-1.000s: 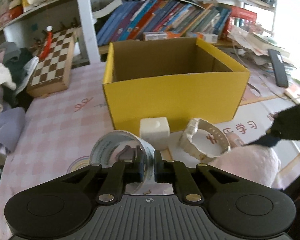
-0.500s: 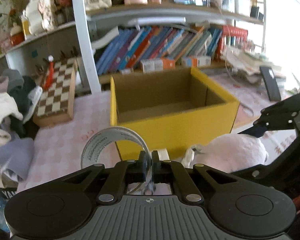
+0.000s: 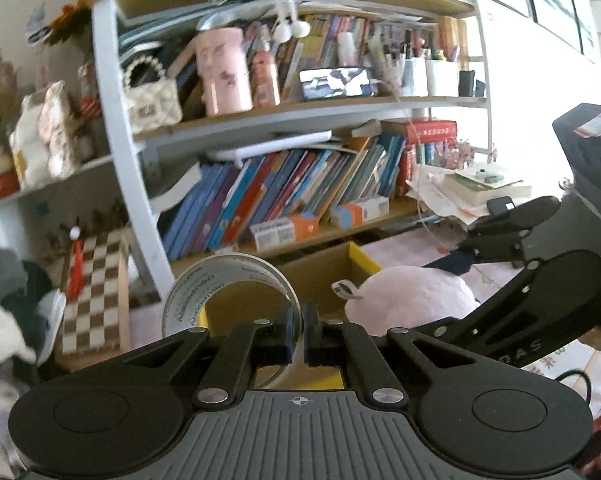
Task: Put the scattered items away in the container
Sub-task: 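Lower tape and plush into the yellow box and open both tools, then withdraw both tools from the box back over the table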
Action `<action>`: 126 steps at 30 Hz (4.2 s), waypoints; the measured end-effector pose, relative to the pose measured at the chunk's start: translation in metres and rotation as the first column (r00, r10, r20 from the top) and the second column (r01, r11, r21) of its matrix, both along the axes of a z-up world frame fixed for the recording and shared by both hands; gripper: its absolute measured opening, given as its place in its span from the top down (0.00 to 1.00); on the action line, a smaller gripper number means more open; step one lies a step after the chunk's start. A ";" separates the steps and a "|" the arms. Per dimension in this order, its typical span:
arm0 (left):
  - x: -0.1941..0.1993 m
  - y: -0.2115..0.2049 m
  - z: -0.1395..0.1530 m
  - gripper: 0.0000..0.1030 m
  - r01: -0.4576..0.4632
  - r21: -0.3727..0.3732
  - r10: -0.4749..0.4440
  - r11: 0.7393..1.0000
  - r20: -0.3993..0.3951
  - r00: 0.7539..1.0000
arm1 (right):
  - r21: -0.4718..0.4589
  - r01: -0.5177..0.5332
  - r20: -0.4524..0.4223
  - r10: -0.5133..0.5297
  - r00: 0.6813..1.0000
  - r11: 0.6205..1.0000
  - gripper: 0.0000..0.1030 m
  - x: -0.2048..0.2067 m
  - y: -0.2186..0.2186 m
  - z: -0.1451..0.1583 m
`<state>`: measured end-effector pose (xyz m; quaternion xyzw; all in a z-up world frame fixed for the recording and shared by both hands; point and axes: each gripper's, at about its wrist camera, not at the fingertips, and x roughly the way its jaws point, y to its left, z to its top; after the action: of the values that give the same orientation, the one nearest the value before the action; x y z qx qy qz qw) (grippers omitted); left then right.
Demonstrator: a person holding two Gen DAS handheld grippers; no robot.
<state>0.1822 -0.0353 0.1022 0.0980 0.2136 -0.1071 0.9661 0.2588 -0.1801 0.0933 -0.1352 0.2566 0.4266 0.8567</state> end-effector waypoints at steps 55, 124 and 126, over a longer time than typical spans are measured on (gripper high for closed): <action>0.111 0.013 -0.048 0.31 -0.101 -0.030 0.091 0.994 -0.233 0.968 | -0.389 -0.139 0.081 0.184 0.980 0.911 0.19 0.109 0.063 -0.062; -0.123 0.046 -0.117 0.13 -0.208 -0.058 0.175 0.976 -0.346 0.922 | -0.233 0.460 -0.140 -0.498 0.856 0.857 0.07 -0.153 -0.035 -0.123; -0.122 0.044 -0.119 0.13 -0.205 -0.056 0.173 0.977 -0.349 0.921 | -0.237 0.464 -0.141 -0.503 0.853 0.854 0.07 -0.154 -0.035 -0.124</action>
<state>0.0602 0.0088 -0.0165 0.0127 0.3817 -0.0384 0.9234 0.1051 -0.2155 -0.0303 -0.1059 0.4068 0.1807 0.8892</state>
